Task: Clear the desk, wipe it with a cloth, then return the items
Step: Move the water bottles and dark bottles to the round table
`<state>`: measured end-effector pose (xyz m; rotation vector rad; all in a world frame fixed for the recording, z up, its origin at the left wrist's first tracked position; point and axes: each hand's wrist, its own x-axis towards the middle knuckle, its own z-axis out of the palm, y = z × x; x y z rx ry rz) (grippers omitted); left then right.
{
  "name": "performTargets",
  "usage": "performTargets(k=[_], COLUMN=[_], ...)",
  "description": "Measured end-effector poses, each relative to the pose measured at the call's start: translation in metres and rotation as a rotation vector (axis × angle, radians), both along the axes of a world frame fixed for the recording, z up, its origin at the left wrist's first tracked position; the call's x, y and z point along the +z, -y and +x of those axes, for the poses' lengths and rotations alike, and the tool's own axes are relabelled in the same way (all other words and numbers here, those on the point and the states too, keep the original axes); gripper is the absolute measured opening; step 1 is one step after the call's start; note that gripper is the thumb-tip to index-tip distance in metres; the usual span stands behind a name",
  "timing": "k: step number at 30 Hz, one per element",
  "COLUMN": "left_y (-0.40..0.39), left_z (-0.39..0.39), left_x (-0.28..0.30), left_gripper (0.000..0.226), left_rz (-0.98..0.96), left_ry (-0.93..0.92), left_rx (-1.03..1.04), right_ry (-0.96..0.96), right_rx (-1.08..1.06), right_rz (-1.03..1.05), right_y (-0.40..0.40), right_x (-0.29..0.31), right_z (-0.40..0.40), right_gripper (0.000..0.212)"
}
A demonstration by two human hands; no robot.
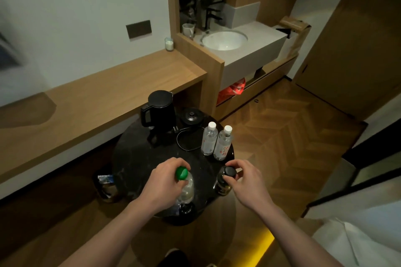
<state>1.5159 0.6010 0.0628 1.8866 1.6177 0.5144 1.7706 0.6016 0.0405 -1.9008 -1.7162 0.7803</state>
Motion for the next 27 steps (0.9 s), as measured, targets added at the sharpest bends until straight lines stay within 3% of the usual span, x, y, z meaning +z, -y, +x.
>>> performTargets(k=[27], left_y=[-0.094], left_z=[0.114], left_x=[-0.065], left_gripper=[0.037], left_rz=[-0.074], left_ry=[-0.114], left_rx=[0.045], right_ry=[-0.069], right_rx=[0.172], right_rz=[-0.135], right_y=[-0.12], right_x=[-0.067], right_z=[0.062], right_gripper=[0.029])
